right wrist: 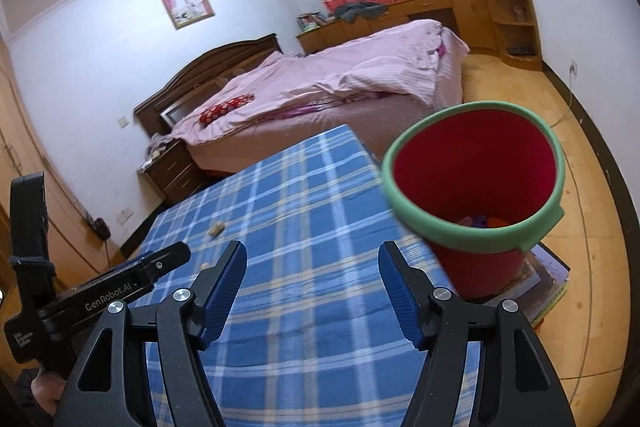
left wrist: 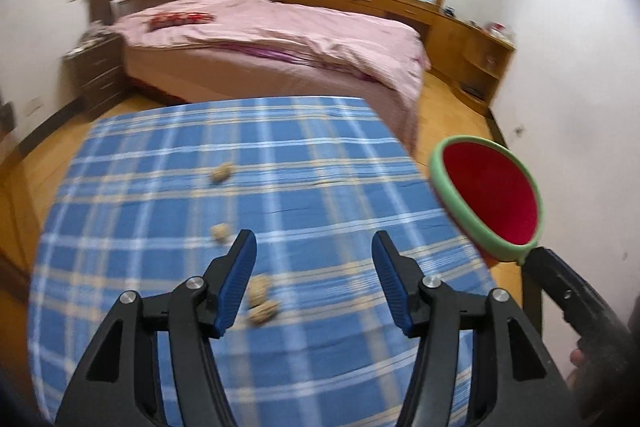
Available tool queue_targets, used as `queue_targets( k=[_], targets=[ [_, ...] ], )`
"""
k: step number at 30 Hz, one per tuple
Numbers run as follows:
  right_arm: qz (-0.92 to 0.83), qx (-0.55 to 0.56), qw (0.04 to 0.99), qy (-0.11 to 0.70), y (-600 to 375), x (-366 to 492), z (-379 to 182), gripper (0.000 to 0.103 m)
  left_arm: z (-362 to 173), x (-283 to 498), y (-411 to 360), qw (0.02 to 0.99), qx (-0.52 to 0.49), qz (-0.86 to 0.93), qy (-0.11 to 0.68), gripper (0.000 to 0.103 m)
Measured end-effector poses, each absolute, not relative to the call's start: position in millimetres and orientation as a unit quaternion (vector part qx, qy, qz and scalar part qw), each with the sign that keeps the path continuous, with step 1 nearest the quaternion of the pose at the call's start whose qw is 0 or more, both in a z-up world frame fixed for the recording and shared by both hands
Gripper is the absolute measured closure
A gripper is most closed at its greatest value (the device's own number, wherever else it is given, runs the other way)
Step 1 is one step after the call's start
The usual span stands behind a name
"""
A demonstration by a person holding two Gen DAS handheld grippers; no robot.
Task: Collect trash
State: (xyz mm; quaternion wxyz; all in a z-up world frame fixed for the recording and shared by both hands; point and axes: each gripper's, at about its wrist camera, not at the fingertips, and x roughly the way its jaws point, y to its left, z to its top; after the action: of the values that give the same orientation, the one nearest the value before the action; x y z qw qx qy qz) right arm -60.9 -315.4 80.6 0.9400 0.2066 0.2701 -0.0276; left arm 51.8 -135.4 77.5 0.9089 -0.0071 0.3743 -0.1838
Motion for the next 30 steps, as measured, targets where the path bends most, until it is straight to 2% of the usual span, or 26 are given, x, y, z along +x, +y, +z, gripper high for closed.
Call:
queue_targets(
  k=[1, 3, 14, 30],
  targets=[
    [-0.026, 0.203, 0.941, 0.27, -309.8, -61.9, 80.9, 0.023, 76.4, 48.7, -127.3, 0.911, -0.008, -0.176, 0.374, 0.043],
    [-0.024, 0.196, 0.944, 0.263, -299.3, -65.5, 81.7, 0.019, 74.4, 43.2, -113.9, 0.913, -0.009, -0.167, 0.371, 0.043],
    [-0.042, 0.11, 0.963, 0.241, -246.4, -72.6, 75.1, 0.019, 69.8, 15.3, -59.5, 0.932, -0.008, -0.109, 0.347, 0.041],
    [-0.057, 0.075, 0.965, 0.243, -234.0, -68.7, 48.4, 0.019, 43.1, 8.5, -51.5, 0.94, 0.008, -0.059, 0.335, 0.041]
  ],
)
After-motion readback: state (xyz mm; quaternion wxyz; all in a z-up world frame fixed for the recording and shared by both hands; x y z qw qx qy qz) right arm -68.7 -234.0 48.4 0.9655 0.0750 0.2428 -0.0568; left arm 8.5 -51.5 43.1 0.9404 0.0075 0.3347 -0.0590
